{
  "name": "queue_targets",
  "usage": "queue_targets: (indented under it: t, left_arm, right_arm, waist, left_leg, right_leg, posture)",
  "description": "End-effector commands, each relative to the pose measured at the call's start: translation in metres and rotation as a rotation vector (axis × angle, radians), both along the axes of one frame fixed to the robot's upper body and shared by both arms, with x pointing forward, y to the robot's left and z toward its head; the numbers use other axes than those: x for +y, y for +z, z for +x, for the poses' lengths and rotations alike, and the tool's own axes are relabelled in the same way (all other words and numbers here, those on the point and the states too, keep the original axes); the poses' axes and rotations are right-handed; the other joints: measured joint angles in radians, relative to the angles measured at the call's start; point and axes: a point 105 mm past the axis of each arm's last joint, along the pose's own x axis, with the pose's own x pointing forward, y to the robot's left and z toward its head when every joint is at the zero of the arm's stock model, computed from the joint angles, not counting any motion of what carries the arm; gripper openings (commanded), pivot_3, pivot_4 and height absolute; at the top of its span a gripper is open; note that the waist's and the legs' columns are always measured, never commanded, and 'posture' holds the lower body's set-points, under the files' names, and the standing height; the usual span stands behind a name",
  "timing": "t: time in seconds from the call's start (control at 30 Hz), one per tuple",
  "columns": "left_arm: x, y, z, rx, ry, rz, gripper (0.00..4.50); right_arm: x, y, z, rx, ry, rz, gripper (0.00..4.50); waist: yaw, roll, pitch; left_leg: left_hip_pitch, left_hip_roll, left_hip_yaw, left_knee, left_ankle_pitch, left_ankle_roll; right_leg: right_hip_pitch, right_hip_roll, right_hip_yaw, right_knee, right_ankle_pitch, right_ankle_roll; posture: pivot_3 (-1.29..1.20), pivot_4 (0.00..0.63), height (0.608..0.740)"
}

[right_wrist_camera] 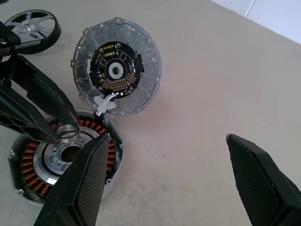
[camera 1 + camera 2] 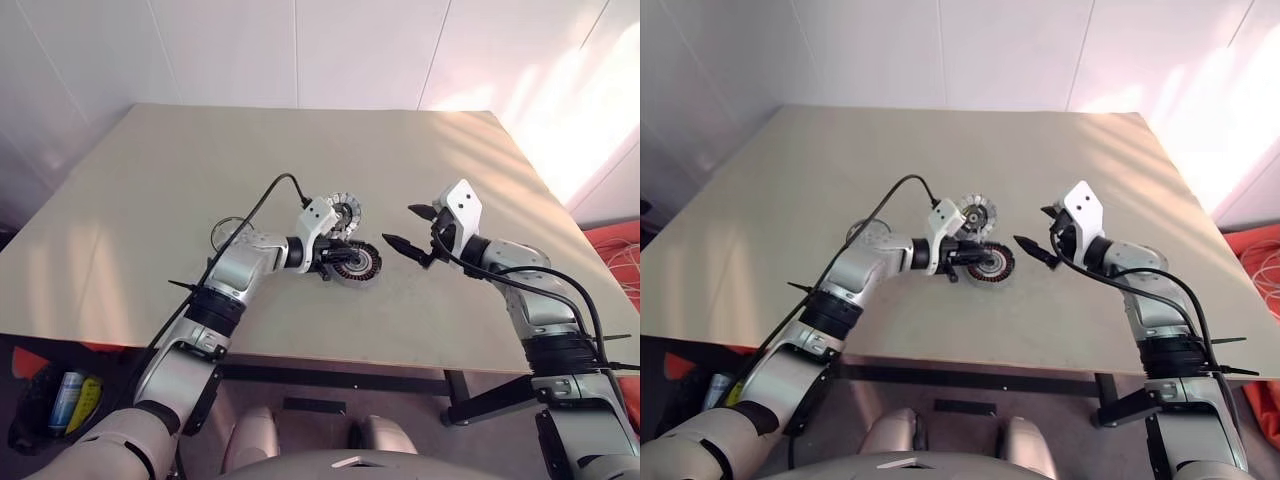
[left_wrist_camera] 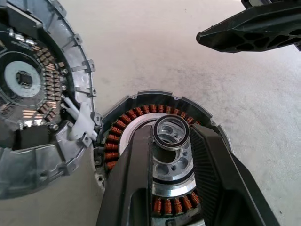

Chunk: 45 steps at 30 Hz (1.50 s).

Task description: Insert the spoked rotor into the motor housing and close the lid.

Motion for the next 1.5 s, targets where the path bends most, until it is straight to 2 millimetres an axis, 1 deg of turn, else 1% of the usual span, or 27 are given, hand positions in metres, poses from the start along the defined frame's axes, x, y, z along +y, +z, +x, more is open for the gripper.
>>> queue_targets:
  t: [0.03,0.2,0.57,0.63,0.67,0.77,0.87,1.07,1.2,1.27,1.33,1.43,1.5]
  left_arm:
    - [-0.010,0.011,0.003,-0.049,-0.037,-0.005,0.84]
    - [-0.016,0.009,0.004,-0.059,-0.051,0.007,0.84]
    - [-0.018,0.003,0.008,-0.073,-0.050,0.024,0.84]
    - [-0.018,0.003,0.009,-0.077,-0.048,0.026,1.57]
    - [-0.017,0.002,0.011,-0.081,-0.041,0.033,1.75]
    - [-0.014,0.000,0.019,-0.081,0.019,0.046,2.67]
    - [-0.014,0.004,0.021,-0.084,0.027,0.026,2.67]
    - [-0.009,0.020,0.021,-0.109,0.023,-0.036,2.67]
    - [-0.003,0.031,0.017,-0.106,0.017,-0.084,2.67]
    - [0.001,0.038,0.011,-0.085,0.003,-0.123,2.67]
    - [0.008,0.044,0.005,-0.070,0.001,-0.148,2.67]
    - [0.025,0.048,0.001,-0.071,0.031,-0.143,2.67]
    - [0.044,0.046,0.001,-0.085,0.085,-0.118,2.67]
  right_arm:
    - [-0.001,0.016,0.001,-0.067,-0.001,0.011,4.50]
    - [-0.002,0.017,0.001,-0.070,-0.008,0.012,4.50]
    - [-0.003,0.018,0.001,-0.076,-0.013,0.015,4.50]
    - [-0.002,0.018,0.001,-0.078,-0.013,0.015,4.50]
    - [-0.002,0.018,0.002,-0.079,-0.014,0.015,4.50]
    - [-0.002,0.018,0.002,-0.079,-0.014,0.015,4.50]
    - [-0.001,0.018,0.003,-0.079,-0.014,0.014,4.50]
    - [0.000,0.017,0.003,-0.079,-0.011,0.015,4.50]
    - [0.001,0.017,0.003,-0.077,-0.004,0.015,4.50]
    - [0.003,0.017,0.003,-0.076,0.001,0.018,4.50]
    - [0.005,0.016,0.001,-0.072,0.010,0.021,4.50]
    - [0.008,0.014,-0.002,-0.055,0.026,0.022,4.50]
    - [0.010,0.010,-0.007,-0.037,0.041,0.022,4.50]
  waist:
    - [0.000,0.000,0.000]
    - [0.000,0.000,0.000]
    - [0.001,0.000,0.000]
    - [0.000,0.000,0.000]
    - [0.000,0.000,0.000]
    - [0.000,0.000,0.000]
    - [-0.001,0.000,0.000]
    - [0.001,0.000,0.000]
    - [0.000,0.000,0.000]
    - [0.000,0.000,0.000]
    - [-0.001,0.000,0.000]
    - [-0.001,0.000,0.001]
    - [-0.002,0.000,0.001]
  left_leg:
    - [0.000,0.000,0.000,0.000,0.000,0.000]
    - [0.000,0.000,0.000,0.000,0.000,0.000]
    - [0.000,0.000,0.000,0.000,0.000,0.001]
    - [0.000,0.000,0.000,0.000,0.000,0.001]
    - [0.000,0.000,0.000,0.000,0.000,0.001]
    - [0.000,0.000,0.000,0.000,0.000,0.001]
    - [0.000,0.000,0.000,0.000,0.000,0.001]
    - [0.000,0.000,0.000,0.000,0.000,0.001]
    - [0.000,0.000,0.000,0.000,0.000,0.001]
    - [0.000,0.000,0.000,0.000,0.000,0.001]
    - [0.000,0.000,0.000,0.000,0.000,0.001]
    - [0.000,0.000,0.000,-0.001,0.000,0.001]
    - [0.000,0.000,0.000,-0.001,0.000,0.001]
  right_leg:
    - [0.000,0.000,0.000,0.000,0.000,0.000]
    - [0.000,0.000,0.000,0.000,0.000,0.000]
    - [0.000,0.000,0.000,0.000,0.000,0.000]
    - [0.000,0.000,0.000,0.000,0.000,0.000]
    - [0.000,0.000,0.000,0.000,0.000,0.000]
    - [0.000,0.000,0.000,0.000,0.000,0.000]
    - [0.000,0.000,0.000,0.000,0.000,0.000]
    - [0.000,-0.001,0.000,0.000,0.000,0.000]
    - [0.000,-0.001,-0.001,0.000,0.000,0.000]
    - [0.000,-0.001,-0.001,0.000,0.000,0.000]
    - [0.000,-0.001,-0.001,0.000,0.000,0.000]
    - [0.000,-0.001,-0.001,0.000,0.000,0.000]
    - [0.000,-0.001,-0.001,0.000,0.000,0.000]
  posture:
    - [0.00,0.000,0.740]
    - [0.00,0.000,0.740]
    - [0.00,0.000,0.740]
    - [0.00,0.000,0.740]
    - [0.00,0.000,0.740]
    - [0.00,0.000,0.740]
    - [0.00,0.000,0.740]
    - [0.00,0.000,0.740]
    - [0.00,0.000,0.740]
    - [0.00,0.000,0.740]
    - [0.00,0.000,0.740]
    - [0.00,0.000,0.740]
    - [0.00,0.000,0.740]
